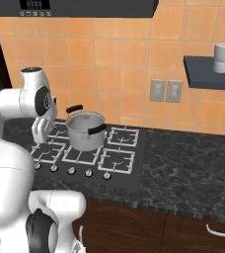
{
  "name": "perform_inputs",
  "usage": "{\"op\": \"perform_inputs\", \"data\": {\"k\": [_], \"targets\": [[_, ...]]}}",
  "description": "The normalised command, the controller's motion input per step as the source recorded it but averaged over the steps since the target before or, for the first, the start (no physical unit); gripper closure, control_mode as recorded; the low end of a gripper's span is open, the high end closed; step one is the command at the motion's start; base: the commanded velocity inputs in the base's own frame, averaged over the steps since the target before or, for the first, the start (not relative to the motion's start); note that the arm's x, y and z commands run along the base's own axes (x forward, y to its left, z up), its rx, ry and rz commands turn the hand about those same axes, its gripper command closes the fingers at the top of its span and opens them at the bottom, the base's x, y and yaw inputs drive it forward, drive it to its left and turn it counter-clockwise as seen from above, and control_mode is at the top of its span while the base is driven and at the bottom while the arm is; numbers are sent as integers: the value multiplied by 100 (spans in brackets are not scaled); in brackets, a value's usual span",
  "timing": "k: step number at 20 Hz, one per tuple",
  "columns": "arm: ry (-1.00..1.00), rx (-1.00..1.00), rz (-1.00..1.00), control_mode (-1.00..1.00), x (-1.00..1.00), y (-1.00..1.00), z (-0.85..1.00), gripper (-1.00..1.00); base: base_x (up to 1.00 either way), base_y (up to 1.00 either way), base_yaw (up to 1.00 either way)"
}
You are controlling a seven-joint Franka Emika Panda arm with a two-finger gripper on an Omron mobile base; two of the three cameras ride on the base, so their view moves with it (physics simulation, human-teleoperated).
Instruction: Turn off the center burner of the stove.
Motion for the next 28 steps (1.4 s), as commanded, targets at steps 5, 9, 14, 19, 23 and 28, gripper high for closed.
{"op": "perform_inputs", "data": {"k": [5, 9, 14, 19, 23, 28], "targets": [[1, 0, 80, -100, -10, -16, -62, -100, 0, 0, 0], [0, 0, 65, -100, -3, -10, -54, -100, 0, 0, 0], [-6, 0, 23, -100, 0, -10, -37, -100, 0, 0, 0], [-1, 0, 10, -100, 1, -19, -32, -100, 0, 0, 0], [0, 0, 6, -100, 2, -9, -23, -100, 0, 0, 0], [0, 0, 4, -100, 1, 0, -20, -100, 0, 0, 0]]}}
